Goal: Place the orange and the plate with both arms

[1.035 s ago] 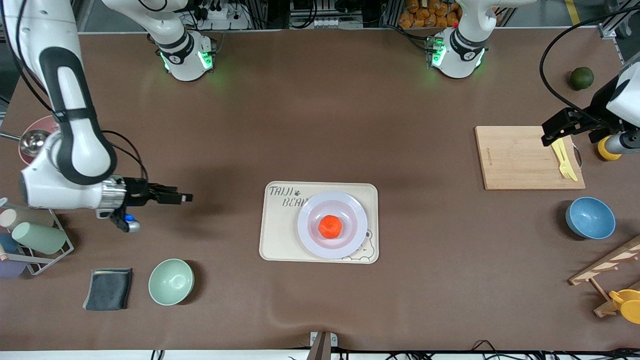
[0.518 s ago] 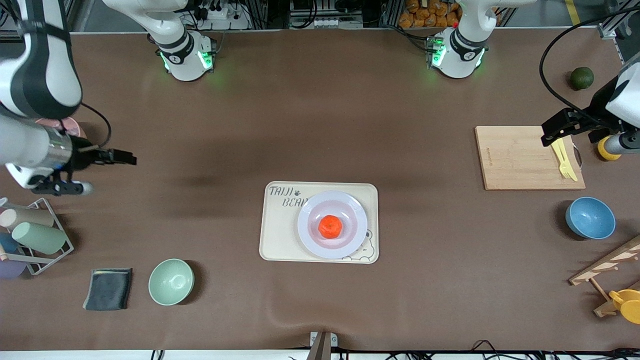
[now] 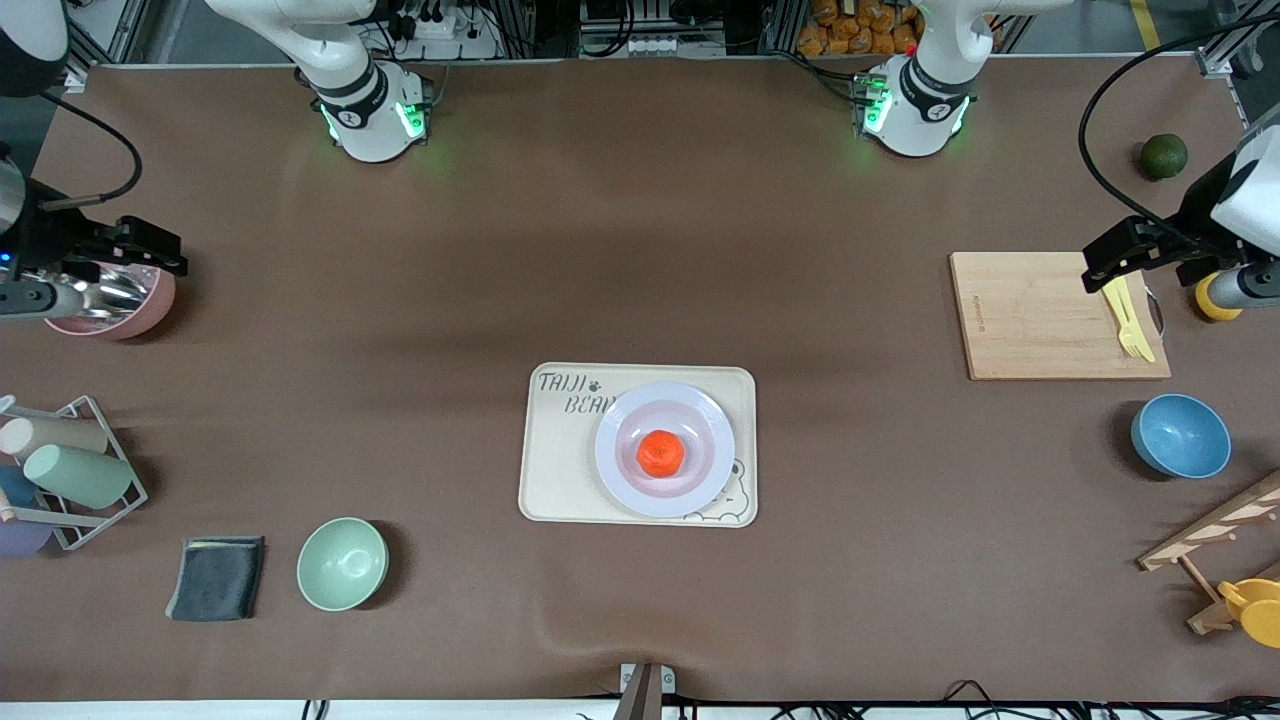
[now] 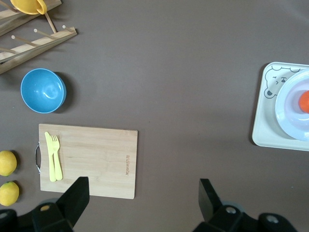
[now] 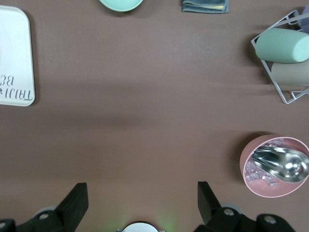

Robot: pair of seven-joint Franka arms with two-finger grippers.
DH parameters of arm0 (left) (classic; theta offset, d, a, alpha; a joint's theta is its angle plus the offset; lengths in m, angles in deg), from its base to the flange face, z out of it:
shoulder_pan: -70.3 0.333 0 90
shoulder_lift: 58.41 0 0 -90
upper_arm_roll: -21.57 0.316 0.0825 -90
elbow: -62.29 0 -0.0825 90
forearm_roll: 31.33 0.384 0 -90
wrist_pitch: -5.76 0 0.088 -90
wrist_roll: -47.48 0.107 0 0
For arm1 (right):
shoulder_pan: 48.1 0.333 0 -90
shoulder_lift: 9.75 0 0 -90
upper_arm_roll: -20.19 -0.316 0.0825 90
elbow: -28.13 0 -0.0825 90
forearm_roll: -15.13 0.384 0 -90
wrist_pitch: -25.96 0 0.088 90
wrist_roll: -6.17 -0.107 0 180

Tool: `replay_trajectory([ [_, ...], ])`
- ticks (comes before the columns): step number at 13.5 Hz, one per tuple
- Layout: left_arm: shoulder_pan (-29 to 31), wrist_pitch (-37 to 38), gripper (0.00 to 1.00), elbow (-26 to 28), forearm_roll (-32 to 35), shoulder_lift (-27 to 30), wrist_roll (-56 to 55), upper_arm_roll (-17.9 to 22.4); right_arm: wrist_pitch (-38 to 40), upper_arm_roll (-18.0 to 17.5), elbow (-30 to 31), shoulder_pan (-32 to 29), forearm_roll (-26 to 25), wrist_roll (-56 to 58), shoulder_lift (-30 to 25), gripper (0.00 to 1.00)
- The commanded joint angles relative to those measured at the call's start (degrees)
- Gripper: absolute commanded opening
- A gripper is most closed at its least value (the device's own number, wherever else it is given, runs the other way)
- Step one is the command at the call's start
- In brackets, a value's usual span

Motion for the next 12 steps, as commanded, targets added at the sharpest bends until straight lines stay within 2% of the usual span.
replay_trajectory([
  [1, -0.06, -0.01, 1.00, 0.11, 0.11, 0.38, 1.12, -0.11, 0.77, -0.86, -1.72, -1.87, -0.16, -4.44, 0.05, 1.00],
  [7, 0.03, -0.01, 1.00, 0.11, 0.11, 0.38, 1.12, -0.11, -1.43, -1.12, -1.64, -1.87, -0.16, -4.97, -0.75, 1.00],
  [12, 0.03, -0.01, 1.00, 0.02, 0.11, 0.38, 1.12, -0.11, -3.89, -1.12, 0.91, -3.19, -0.07, -5.06, -0.66, 1.00],
])
